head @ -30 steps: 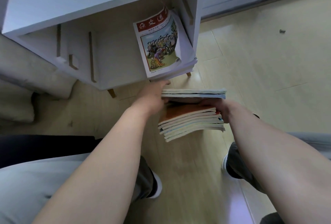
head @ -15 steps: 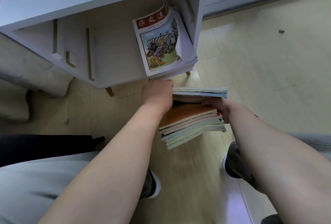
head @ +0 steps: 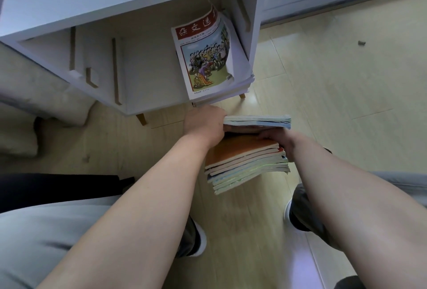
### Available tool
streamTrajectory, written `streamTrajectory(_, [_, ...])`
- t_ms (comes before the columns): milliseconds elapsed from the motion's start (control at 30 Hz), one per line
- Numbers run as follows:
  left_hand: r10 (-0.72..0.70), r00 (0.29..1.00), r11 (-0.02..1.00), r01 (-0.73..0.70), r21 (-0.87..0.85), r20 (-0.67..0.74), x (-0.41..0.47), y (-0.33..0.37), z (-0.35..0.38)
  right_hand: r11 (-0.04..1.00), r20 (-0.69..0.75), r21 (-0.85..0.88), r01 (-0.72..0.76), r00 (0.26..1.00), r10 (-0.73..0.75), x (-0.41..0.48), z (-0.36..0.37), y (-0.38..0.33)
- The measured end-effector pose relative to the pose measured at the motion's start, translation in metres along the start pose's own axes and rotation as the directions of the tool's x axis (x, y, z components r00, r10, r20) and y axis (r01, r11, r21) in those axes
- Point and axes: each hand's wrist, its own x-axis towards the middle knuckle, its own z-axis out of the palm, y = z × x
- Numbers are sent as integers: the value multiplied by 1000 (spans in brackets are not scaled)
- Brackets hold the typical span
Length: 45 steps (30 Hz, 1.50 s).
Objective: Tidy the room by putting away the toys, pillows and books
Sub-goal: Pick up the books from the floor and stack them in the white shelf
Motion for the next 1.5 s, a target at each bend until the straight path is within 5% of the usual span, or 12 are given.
streamTrajectory(233, [-64,998,998,64,-24,-14,-18,-3,-27,953,70,181,-245,969,236,-13,13,23])
streamTrajectory(433, [-267,961,963,265,-37,-67,-64,-42,-81,941,30,260,-216,976,216,-25,42,37])
streamTrajectory(600, [-473,876,880,465,-93,-93,-99,-81,-111,925,51,325,-195,981,188,-39,62,41])
streamTrajectory(767, [-674,738,704,628,-332,-34,-129,-115,-136,915,47,340,-218,975,215,-44,75,35])
streamTrajectory(1033, [-856,516,385,613,-689,-20,-135,-123,-142,865,177,402,-299,953,247,-38,89,41])
streamTrajectory(1500, [-907,418,207,544,-813,49,-59,-142,-155,844,120,415,-338,940,318,-27,71,36])
